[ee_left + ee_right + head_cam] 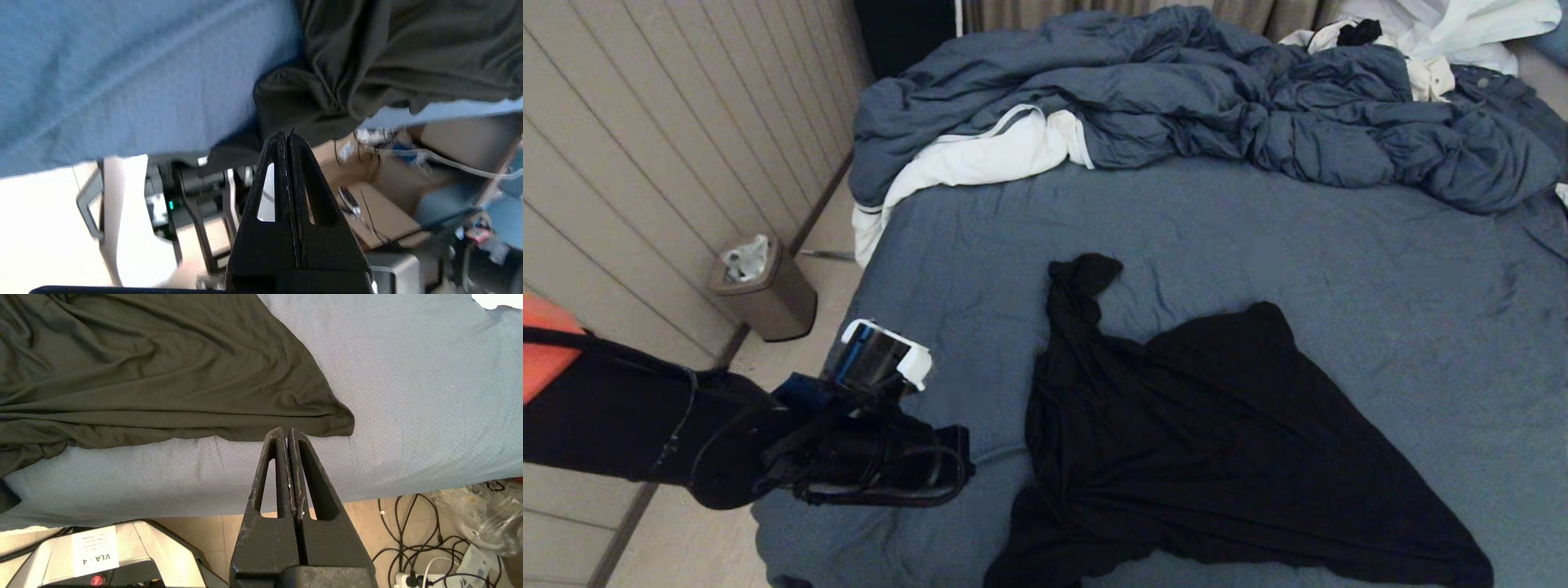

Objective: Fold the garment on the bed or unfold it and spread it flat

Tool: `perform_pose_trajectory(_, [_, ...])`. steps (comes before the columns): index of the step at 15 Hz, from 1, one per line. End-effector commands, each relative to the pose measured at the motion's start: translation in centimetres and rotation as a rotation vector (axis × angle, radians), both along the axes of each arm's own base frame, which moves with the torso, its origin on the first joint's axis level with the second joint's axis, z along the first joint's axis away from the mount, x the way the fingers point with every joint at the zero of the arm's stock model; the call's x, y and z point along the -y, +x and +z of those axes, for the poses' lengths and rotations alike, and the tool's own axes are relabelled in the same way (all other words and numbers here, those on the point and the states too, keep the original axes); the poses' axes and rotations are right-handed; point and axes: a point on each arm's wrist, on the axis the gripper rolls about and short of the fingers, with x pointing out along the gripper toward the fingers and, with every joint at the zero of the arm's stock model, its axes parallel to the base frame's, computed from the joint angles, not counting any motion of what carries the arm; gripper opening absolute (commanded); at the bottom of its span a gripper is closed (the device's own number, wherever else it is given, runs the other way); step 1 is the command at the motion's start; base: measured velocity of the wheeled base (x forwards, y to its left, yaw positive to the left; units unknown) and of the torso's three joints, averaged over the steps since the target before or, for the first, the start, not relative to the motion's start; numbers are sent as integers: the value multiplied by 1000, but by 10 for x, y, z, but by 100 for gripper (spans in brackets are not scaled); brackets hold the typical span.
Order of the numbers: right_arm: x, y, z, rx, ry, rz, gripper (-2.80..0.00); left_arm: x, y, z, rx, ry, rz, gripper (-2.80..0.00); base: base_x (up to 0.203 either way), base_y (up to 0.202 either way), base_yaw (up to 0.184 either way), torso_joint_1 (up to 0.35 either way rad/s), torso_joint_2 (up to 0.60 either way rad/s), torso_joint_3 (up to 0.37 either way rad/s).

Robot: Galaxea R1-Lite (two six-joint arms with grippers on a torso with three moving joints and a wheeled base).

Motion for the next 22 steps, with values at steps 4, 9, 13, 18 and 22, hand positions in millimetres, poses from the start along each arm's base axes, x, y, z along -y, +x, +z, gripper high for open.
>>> perform_pose_trajectory(4, [0,0,0,-1,5,-2,-280,-58,-76,44,231,-32,111,-280,0,0,0,0,0,0])
perform_pose_trajectory(9, [0,0,0,-2,5,3,-280,-146,-174,73,470,38,429,-280,0,0,0,0,0,0])
perform_pose_trajectory(13, [0,0,0,-3,5,3,-280,-197,-244,54,597,271,763,-280,0,0,0,0,0,0])
perform_pose_trajectory(18, [0,0,0,-1,13,0,-280,-205,-276,21,585,541,1037,-280,0,0,0,0,0,0])
perform_pose_trajectory(22, [0,0,0,-1,12,5,-280,-203,-272,20,632,555,1058,-280,0,0,0,0,0,0])
